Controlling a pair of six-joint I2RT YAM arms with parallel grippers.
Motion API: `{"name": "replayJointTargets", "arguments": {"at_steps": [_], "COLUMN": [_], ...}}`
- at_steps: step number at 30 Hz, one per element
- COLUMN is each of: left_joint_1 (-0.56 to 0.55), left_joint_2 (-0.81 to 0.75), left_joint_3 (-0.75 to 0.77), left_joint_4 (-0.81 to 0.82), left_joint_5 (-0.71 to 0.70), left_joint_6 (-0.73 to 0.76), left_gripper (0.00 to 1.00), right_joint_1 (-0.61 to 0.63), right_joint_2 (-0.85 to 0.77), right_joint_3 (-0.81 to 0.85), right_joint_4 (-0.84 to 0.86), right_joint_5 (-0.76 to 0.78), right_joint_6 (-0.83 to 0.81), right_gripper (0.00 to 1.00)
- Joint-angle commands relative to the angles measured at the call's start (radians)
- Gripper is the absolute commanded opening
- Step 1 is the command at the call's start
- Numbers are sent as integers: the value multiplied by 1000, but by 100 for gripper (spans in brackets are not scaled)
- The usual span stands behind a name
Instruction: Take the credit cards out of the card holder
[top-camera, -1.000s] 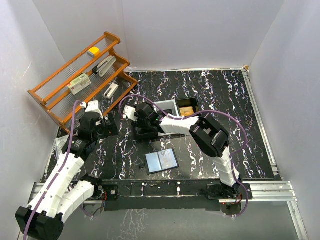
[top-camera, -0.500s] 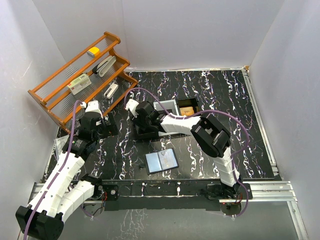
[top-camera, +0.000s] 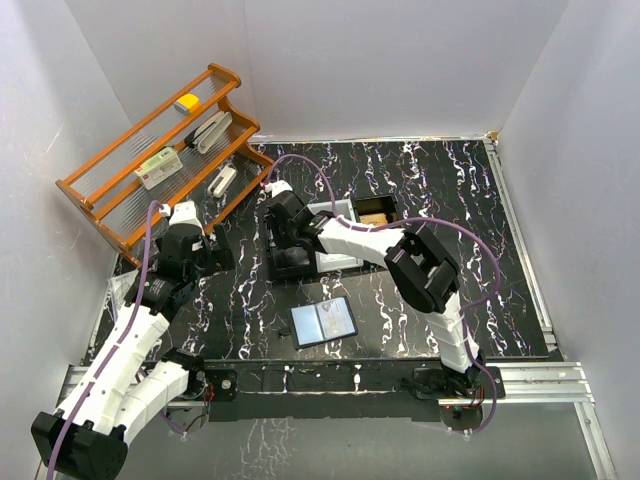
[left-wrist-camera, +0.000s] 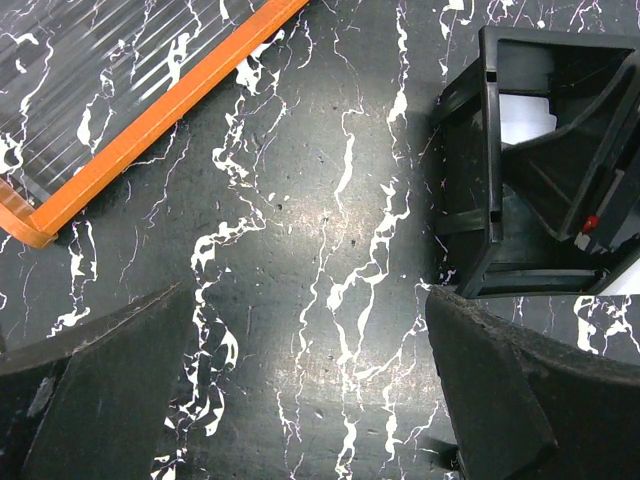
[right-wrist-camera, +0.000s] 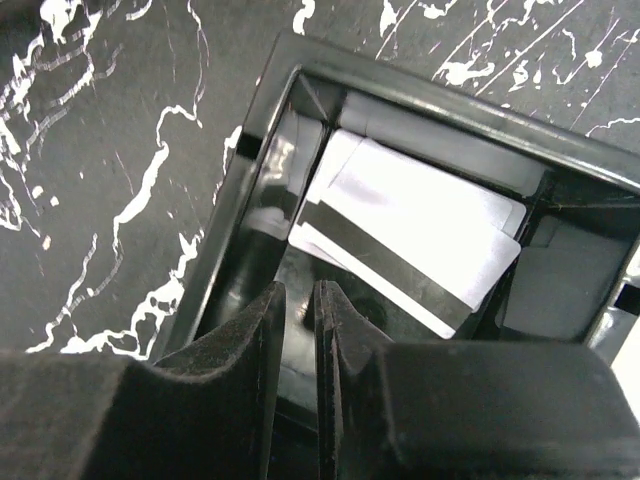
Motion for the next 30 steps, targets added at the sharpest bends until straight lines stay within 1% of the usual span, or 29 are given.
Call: {"name": "replayJointTargets", "arguments": {"at_steps": [1, 6, 12, 15, 19, 24, 30], "left_joint_1": [5, 5, 5, 5, 5, 5, 4], "left_joint_2": [-5, -3, -4, -3, -2, 1, 2], "left_joint_3": [-3, -3, -3, -4, -4, -3, -3], "left_joint_4": [-16, -15, -15, -15, -17, -17, -17], "left_joint_5": [-19, -17, -17, -15, -17, -17, -16], "left_joint_6": [0, 0, 0, 0, 1, 2, 2], "left_gripper": [99, 99, 99, 99, 99, 99, 99], "right_joint_1": [-1, -1, -1, -1, 0, 0, 0], "right_joint_2": [40, 105, 148, 166, 184, 181, 98], "right_joint_3": [80, 160, 193, 203, 200, 199, 209], "right_joint_4": [-65, -132, -155, -170, -180, -183, -174], "right_joint_5": [69, 84, 138, 212, 258, 226, 149], "right_joint_6": [103, 111, 115, 121, 130, 124, 120], "right_gripper": [17, 16, 16, 19, 26, 30, 36]}}
